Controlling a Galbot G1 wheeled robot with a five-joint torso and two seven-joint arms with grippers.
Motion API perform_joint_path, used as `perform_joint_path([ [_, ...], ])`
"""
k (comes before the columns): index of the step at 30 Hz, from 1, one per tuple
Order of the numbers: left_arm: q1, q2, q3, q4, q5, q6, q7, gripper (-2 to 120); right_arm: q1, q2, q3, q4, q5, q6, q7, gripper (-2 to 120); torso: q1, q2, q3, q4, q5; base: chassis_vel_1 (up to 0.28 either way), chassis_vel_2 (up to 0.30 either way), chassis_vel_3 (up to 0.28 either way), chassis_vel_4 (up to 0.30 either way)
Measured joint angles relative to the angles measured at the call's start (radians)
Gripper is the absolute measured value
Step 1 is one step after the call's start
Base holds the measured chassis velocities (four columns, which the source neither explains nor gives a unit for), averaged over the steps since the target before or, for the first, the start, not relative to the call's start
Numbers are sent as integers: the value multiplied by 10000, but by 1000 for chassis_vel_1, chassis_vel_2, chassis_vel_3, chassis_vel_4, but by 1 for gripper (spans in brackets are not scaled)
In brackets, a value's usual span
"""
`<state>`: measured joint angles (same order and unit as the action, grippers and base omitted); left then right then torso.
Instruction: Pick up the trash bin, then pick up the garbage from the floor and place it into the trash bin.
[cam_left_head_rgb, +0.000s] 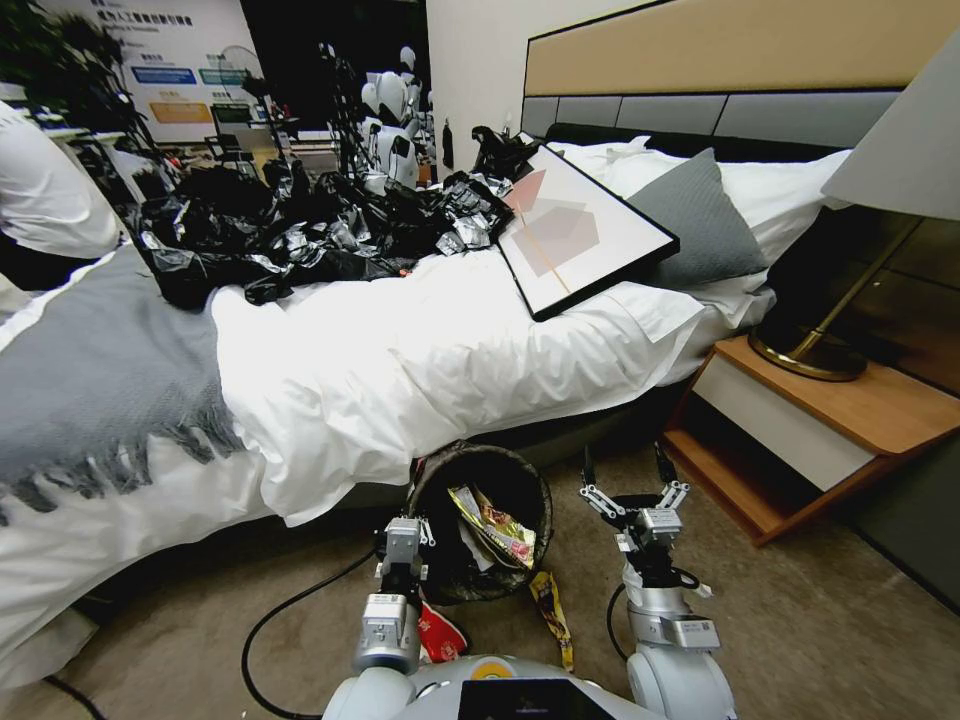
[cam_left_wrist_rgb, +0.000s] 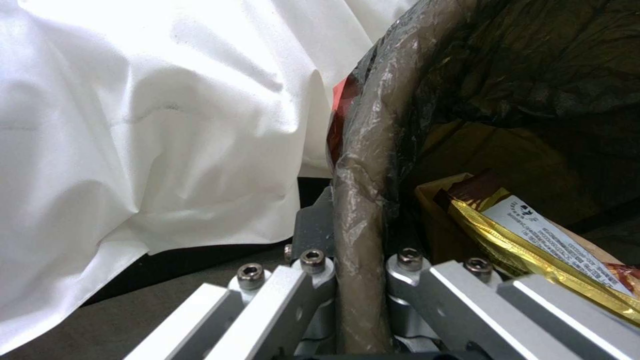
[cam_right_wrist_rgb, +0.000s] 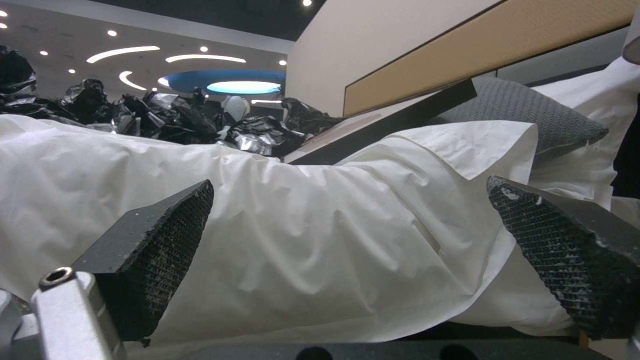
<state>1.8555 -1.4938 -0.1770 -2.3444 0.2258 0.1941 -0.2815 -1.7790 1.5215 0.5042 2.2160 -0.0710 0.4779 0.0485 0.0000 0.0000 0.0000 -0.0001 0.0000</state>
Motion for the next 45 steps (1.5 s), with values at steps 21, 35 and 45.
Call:
perform_joint_path([
  [21,-25,-2,-2,20,57,-14,-14,1,127,-54,18,9,148,-176,2,100,1,0,0,5,0,49,56,62,58],
  [35,-57,-101,38,5,116,-26,11,1,249,-53,124,105,331,-365,-1,100,1,0,0,0,0,10,4,6,9],
  [45,-38,-119,31,-17,140,-33,14,1,271,76,91,63,344,-341,4,100,1,0,0,0,0,8,-9,-14,15],
])
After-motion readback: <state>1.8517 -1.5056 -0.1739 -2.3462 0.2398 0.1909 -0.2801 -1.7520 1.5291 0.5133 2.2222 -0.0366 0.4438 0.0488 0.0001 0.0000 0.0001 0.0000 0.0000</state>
